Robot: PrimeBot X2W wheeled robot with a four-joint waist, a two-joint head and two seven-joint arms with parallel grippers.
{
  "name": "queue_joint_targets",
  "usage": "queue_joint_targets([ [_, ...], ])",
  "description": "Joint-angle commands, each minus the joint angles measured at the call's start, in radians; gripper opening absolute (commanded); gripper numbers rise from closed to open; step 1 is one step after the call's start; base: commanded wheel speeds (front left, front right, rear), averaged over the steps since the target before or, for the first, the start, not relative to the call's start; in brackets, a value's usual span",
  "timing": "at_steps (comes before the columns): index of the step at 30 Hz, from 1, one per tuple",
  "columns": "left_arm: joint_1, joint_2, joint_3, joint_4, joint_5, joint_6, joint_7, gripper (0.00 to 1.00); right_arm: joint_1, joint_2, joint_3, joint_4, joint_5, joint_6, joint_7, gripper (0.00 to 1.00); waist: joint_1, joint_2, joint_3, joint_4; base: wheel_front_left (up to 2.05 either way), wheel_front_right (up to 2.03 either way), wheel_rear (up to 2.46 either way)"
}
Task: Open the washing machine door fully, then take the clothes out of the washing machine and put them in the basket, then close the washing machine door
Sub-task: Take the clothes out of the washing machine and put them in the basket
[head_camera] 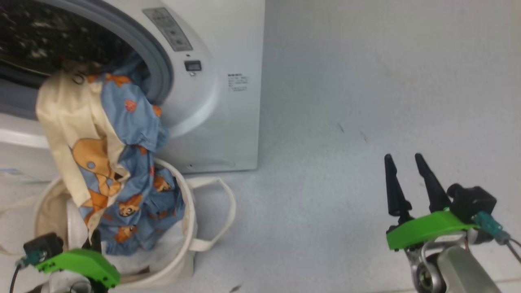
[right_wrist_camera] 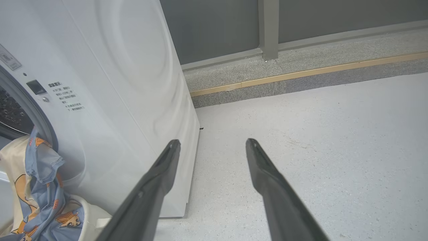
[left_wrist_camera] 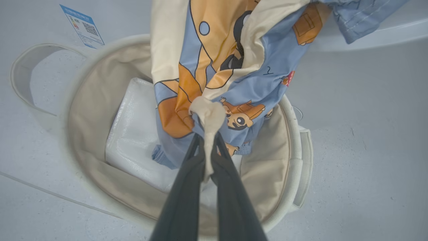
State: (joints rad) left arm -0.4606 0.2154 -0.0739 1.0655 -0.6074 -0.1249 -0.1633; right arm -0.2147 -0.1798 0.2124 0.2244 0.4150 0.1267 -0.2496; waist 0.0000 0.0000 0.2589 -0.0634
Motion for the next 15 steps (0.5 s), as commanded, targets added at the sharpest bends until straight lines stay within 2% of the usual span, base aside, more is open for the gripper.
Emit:
queue_joint_targets([
  [1,-0.042,0.033,0.016,0.013,-0.015,-0.005,-0.012,0.0,-0.03,-0.016,0.012,-0.04,-0.004,0.004,-0.012,1.0,0.0,0.0,0.04,-0.017,0.0,0.0,0.0],
  [13,-0.129,0.055,-0.043,0.153,-0.092,-0.006,-0.042,0.0,-0.066,-0.018,0.0,-0.058,-0.005,0.004,-0.012,1.0,0.0,0.0,0.1,-0.047,0.0,0.0,0.0],
  [14,-0.129,0.055,-0.048,0.157,-0.098,-0.006,-0.044,0.14,-0.066,-0.017,-0.001,-0.058,-0.005,0.004,-0.012,1.0,0.0,0.0,0.097,-0.048,0.0,0.0,0.0],
  [15,-0.128,0.056,-0.048,0.16,-0.107,-0.006,-0.048,0.83,-0.066,-0.016,-0.001,-0.057,-0.005,0.004,-0.012,1.0,0.0,0.0,0.094,-0.049,0.0,0.0,0.0],
])
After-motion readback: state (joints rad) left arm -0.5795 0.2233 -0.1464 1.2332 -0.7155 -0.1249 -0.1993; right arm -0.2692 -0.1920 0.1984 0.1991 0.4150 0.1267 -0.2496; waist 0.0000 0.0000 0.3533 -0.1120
